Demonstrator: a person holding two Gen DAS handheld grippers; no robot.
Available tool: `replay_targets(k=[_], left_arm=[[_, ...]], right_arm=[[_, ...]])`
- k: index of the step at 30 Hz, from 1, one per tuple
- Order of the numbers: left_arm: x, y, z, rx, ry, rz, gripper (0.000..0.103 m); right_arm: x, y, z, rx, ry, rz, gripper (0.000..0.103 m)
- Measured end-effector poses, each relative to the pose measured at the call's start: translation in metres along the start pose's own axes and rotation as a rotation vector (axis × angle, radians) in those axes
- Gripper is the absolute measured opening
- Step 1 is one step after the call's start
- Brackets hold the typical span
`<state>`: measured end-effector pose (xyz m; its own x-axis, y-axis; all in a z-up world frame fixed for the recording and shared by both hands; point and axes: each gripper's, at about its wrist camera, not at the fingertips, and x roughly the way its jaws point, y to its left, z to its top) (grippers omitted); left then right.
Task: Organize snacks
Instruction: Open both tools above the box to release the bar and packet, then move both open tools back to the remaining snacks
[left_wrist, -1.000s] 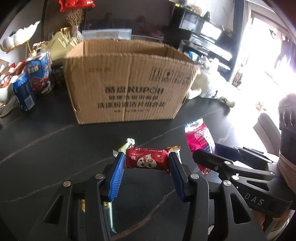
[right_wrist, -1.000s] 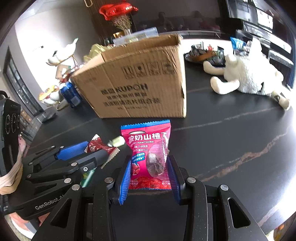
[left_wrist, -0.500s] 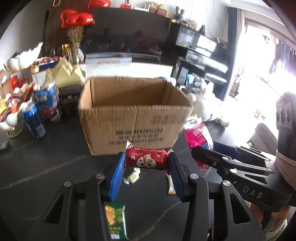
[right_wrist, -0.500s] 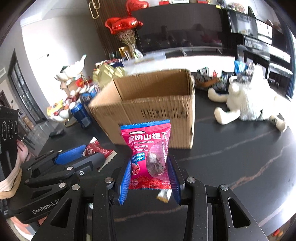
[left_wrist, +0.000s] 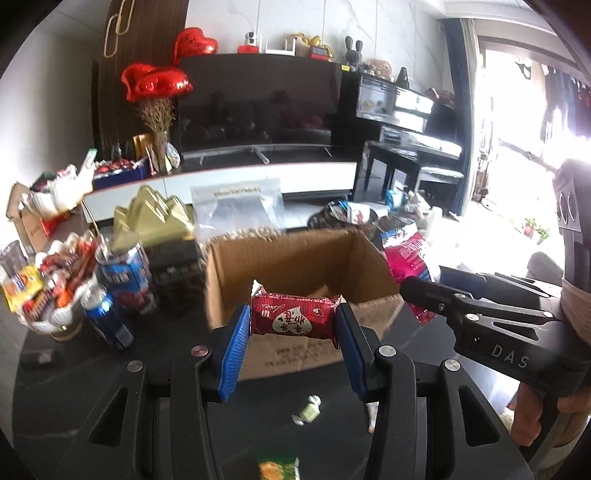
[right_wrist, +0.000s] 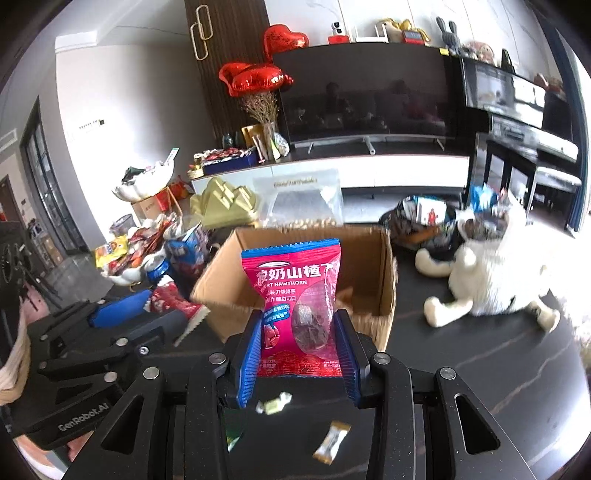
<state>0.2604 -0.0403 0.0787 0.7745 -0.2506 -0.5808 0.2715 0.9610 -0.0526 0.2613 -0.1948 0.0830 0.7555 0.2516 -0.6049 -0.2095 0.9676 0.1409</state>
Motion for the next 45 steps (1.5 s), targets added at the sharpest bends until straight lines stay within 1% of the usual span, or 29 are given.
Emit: replay_targets(k=[4, 11, 15, 19, 20, 21, 22, 25, 28, 32, 38, 45], left_arm=[[0.009, 0.008, 0.014, -0.005, 0.003, 0.001, 0.046], [0.045, 0.023, 0.033, -0.018, 0.051, -0.001, 0.046], [0.067, 0.03, 0.039, -0.028, 0.083, -0.008, 0.048], [0.084, 0.031, 0.042, -0.015, 0.098, 0.014, 0.051], [0.087, 0.033, 0.042, -0.02, 0.102, 0.024, 0.058], [0.088, 0.035, 0.042, -0.027, 0.105, 0.027, 0.062], [0.088, 0.037, 0.041, -0.033, 0.106, 0.025, 0.062], [0.082, 0.038, 0.035, -0.034, 0.102, 0.031, 0.062], [0.067, 0.036, 0.027, -0.025, 0.076, 0.027, 0.062], [0.045, 0.028, 0.015, 0.011, 0.038, 0.043, 0.062], [0.018, 0.018, -0.002, 0.039, -0.005, 0.023, 0.062], [0.007, 0.006, -0.029, 0.076, -0.01, -0.02, 0.062]], right_arm=[[0.013, 0.004, 0.014, -0.019, 0.004, 0.002, 0.039], [0.041, 0.003, 0.031, -0.035, 0.03, -0.018, 0.039], [0.058, 0.0, 0.036, -0.039, 0.045, -0.03, 0.039], [0.072, -0.004, 0.039, -0.037, 0.051, -0.04, 0.04], [0.074, -0.004, 0.039, -0.045, 0.048, -0.053, 0.041], [0.076, -0.004, 0.038, -0.055, 0.05, -0.079, 0.045], [0.078, -0.004, 0.038, -0.057, 0.05, -0.096, 0.054], [0.076, -0.004, 0.033, -0.066, 0.042, -0.132, 0.056], [0.069, -0.004, 0.027, -0.05, 0.04, -0.132, 0.056], [0.052, 0.001, 0.015, -0.05, 0.016, -0.121, 0.056], [0.026, 0.007, -0.007, -0.008, -0.009, -0.102, 0.056], [0.01, 0.009, -0.038, 0.028, 0.007, -0.094, 0.056]])
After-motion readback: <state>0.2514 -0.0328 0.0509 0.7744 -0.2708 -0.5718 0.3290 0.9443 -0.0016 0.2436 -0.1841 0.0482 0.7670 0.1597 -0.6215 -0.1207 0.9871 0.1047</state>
